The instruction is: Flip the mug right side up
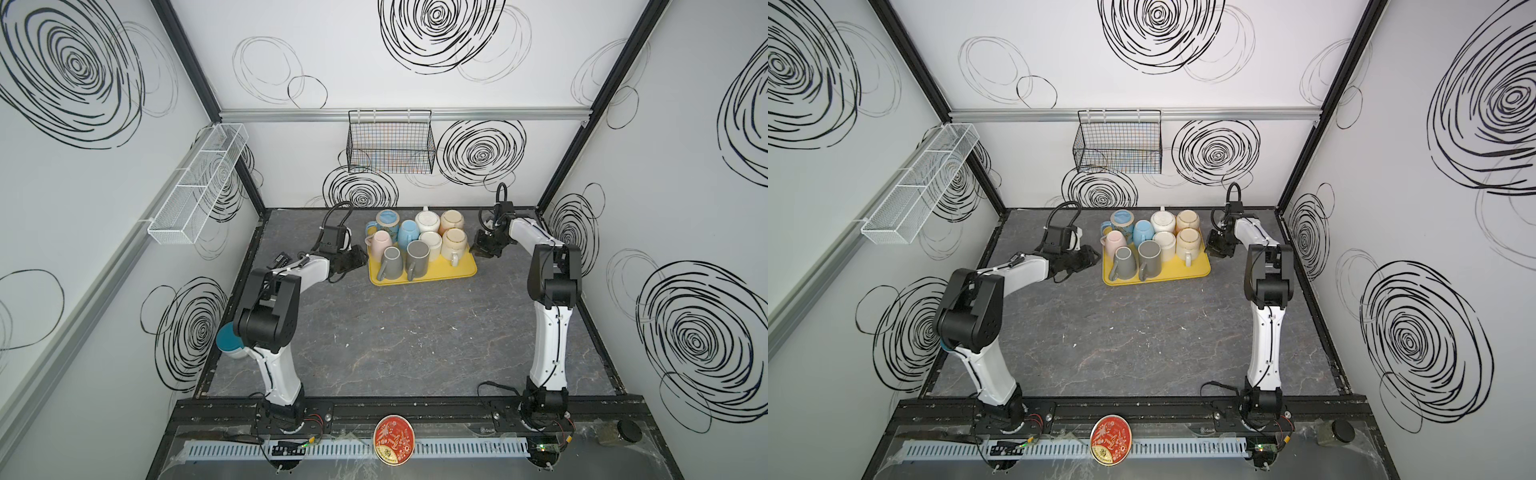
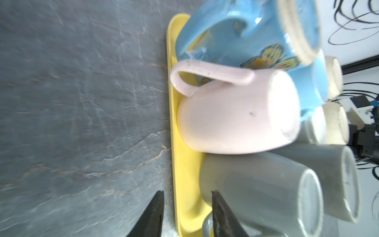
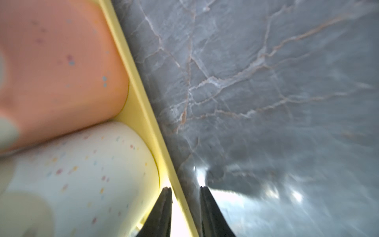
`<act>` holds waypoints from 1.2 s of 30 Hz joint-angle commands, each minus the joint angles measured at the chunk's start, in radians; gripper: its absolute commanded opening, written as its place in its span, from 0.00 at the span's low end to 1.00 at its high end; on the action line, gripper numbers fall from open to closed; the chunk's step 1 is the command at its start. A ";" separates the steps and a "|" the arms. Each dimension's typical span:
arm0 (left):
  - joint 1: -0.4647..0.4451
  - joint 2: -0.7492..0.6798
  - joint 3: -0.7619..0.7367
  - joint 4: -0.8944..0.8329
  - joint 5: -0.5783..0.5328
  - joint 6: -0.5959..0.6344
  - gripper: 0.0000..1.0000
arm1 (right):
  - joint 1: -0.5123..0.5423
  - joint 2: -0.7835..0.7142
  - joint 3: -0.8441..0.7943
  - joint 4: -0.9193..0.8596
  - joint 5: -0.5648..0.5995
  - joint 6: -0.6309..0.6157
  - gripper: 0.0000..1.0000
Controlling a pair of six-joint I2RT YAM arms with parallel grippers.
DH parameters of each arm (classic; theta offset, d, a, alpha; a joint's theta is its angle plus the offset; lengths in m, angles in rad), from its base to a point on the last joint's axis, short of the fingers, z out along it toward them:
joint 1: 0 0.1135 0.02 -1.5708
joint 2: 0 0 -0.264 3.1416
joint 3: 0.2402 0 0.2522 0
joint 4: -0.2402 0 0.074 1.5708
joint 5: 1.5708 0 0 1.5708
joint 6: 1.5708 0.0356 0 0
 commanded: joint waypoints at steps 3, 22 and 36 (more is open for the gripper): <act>-0.028 -0.166 -0.064 -0.097 -0.096 0.255 0.49 | 0.022 -0.199 -0.059 -0.034 0.042 -0.008 0.32; -0.266 -0.029 0.068 -0.193 -0.222 0.590 0.66 | 0.403 -0.481 -0.505 0.291 0.031 0.160 0.43; -0.293 0.062 0.080 -0.110 -0.293 0.596 0.37 | 0.467 -0.475 -0.481 0.281 0.053 0.168 0.43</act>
